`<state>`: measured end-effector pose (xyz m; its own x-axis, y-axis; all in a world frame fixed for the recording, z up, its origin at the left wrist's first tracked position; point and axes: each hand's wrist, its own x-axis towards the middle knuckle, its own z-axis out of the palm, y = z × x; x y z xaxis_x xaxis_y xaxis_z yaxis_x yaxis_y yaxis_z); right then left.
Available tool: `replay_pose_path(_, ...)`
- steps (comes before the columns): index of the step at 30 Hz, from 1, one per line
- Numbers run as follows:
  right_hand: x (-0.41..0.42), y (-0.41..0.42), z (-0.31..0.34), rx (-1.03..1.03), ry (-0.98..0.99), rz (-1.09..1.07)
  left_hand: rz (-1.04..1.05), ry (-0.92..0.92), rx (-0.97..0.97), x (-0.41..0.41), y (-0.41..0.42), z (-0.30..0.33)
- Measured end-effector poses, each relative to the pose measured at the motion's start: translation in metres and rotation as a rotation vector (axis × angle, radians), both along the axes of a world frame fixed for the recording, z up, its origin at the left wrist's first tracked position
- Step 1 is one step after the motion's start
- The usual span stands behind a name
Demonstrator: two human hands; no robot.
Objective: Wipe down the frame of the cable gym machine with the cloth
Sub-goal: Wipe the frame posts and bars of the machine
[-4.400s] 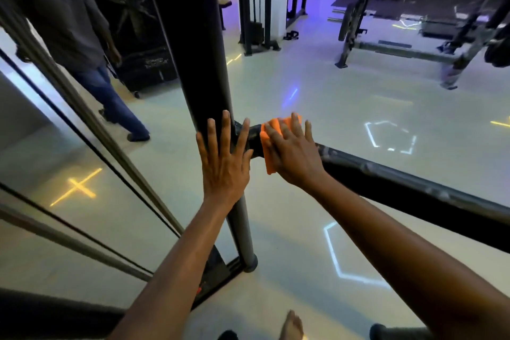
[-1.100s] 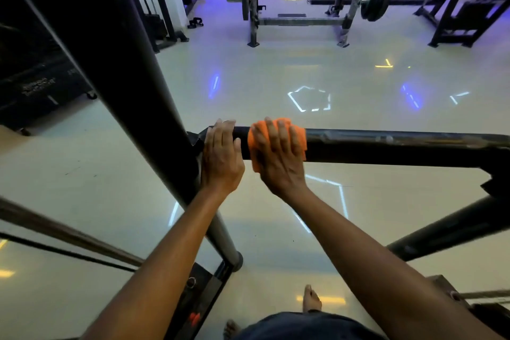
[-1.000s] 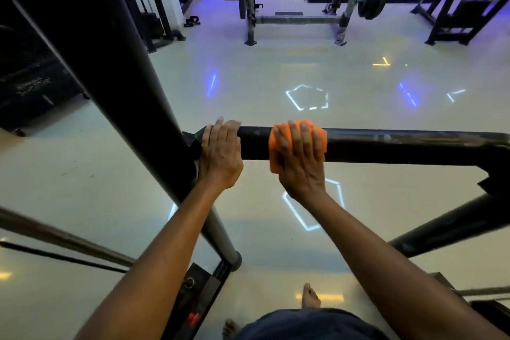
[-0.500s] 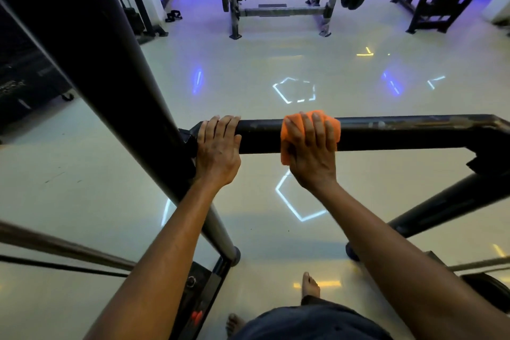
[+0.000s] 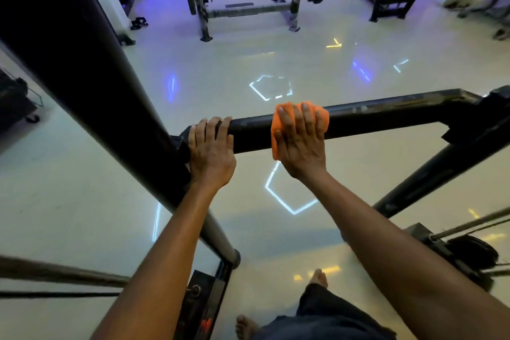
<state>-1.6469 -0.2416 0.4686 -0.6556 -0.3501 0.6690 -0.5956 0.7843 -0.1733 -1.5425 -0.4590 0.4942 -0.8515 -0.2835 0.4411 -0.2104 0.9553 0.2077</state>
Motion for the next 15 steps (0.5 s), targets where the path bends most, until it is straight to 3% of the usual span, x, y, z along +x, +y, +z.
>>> replay_pose_path(4, 0.024, -0.047, 0.000, -0.052, -0.052, 0.008, 0.025, -0.031, -0.013, -0.001, 0.005, 0.002)
replay_pose_path(9, 0.000, -0.016, -0.012, 0.116, 0.159, 0.203, 0.032, -0.043, -0.009, -0.001, 0.003, 0.005)
replay_pose_path(15, -0.022, 0.025, -0.023, -0.033, 0.038, 0.023, 0.037, -0.044, 0.049, -0.003, 0.011, 0.010)
